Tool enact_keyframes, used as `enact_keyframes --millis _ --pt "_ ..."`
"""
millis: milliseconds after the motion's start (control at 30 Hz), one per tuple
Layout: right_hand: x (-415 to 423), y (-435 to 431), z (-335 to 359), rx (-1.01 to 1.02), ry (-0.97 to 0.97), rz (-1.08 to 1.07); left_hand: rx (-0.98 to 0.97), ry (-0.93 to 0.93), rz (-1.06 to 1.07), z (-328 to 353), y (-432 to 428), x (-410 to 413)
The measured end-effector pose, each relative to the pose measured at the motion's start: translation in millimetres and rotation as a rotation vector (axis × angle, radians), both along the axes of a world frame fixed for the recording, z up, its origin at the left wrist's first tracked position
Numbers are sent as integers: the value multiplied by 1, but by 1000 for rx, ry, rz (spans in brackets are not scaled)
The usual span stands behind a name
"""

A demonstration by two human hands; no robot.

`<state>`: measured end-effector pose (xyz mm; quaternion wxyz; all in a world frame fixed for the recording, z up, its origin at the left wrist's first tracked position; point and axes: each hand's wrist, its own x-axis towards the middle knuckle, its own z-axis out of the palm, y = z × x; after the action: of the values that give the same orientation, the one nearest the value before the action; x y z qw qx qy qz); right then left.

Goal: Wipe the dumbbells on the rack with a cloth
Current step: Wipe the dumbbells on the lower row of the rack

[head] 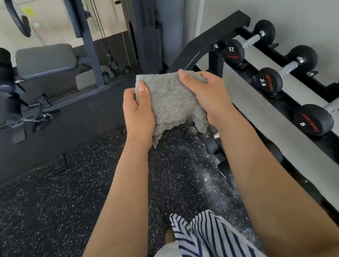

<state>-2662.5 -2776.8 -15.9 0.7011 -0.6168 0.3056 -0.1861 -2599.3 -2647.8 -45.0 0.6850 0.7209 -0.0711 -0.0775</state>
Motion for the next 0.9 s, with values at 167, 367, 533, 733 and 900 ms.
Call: enact_keyframes --millis 167,367,533,733,900 --pt "31 -10 -9 -13 34 -52 25 7 -57 -9 -13 38" --pt "88 -32 -17 22 -3 -127 31 -17 -126 -10 -40 101" --pt "164 -63 -14 51 -66 -167 25 -65 -137 0 -74 178" --pt "246 -101 2 48 -118 -195 9 -84 -155 14 -118 263" --pt "274 -132 6 36 -111 -304 14 -85 -251 15 -160 306"
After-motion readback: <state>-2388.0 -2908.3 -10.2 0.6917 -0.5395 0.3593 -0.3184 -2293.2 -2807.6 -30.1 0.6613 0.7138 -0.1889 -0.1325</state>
